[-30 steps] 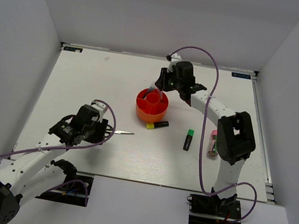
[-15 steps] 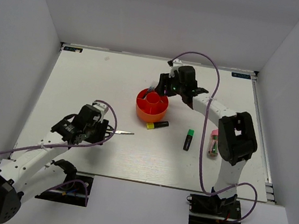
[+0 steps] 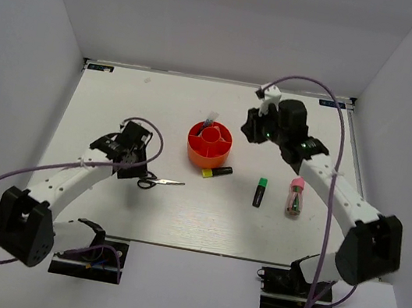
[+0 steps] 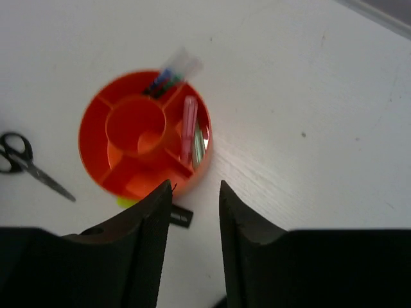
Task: Sort the stationery into containers
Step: Pick up the scissors from the center of the board.
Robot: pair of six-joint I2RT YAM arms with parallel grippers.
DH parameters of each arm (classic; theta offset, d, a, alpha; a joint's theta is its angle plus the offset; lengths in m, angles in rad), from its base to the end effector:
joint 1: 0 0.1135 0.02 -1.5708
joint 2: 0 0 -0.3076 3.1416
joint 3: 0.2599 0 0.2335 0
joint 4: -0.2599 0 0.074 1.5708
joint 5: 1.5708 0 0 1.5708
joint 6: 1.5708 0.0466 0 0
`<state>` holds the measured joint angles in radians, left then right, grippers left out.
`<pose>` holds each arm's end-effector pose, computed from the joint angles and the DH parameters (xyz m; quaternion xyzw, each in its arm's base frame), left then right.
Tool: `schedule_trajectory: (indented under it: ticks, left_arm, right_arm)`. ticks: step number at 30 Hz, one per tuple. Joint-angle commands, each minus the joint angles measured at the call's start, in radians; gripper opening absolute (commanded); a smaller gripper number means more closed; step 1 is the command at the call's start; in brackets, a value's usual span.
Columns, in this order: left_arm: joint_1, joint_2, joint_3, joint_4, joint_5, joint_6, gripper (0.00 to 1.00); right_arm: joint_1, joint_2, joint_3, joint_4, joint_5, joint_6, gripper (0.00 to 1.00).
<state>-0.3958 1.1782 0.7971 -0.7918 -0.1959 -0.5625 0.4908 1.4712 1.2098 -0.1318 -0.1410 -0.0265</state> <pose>0.1700 -0.0612 0.2591 -0.1005 0.9706 -0.0056 0.2187 0.2914 0.1631 0.3732 -0.2500 0.7919 0.1845 0.5256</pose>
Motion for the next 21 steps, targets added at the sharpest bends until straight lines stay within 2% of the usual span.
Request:
schedule_trajectory:
  ticks: [1,3,5,10,21]
  left_arm:
    - [0.057,0.099,0.103,0.028,-0.016,-0.032,0.53]
    - [0.098,0.179,0.184,0.02,0.06,0.009,0.53]
    - [0.135,0.284,0.255,-0.01,0.093,0.051,0.48]
    - [0.175,0.388,0.283,-0.006,0.137,0.088,0.34]
    - [0.193,0.396,0.212,0.022,0.228,0.139,0.35]
  right_arm:
    - [-0.014,-0.149,-0.176,-0.092,-0.081,-0.087,0.36]
    - [-0.018,-0.233,-0.278,-0.088,-0.111,-0.098,0.36]
    - [-0.026,-0.297,-0.308,-0.092,-0.115,-0.096,0.36]
    - [-0.035,-0.387,-0.375,-0.137,-0.127,-0.075,0.36]
    - [-0.061,-0.407,-0.405,-0.124,-0.135,-0.046,0.37]
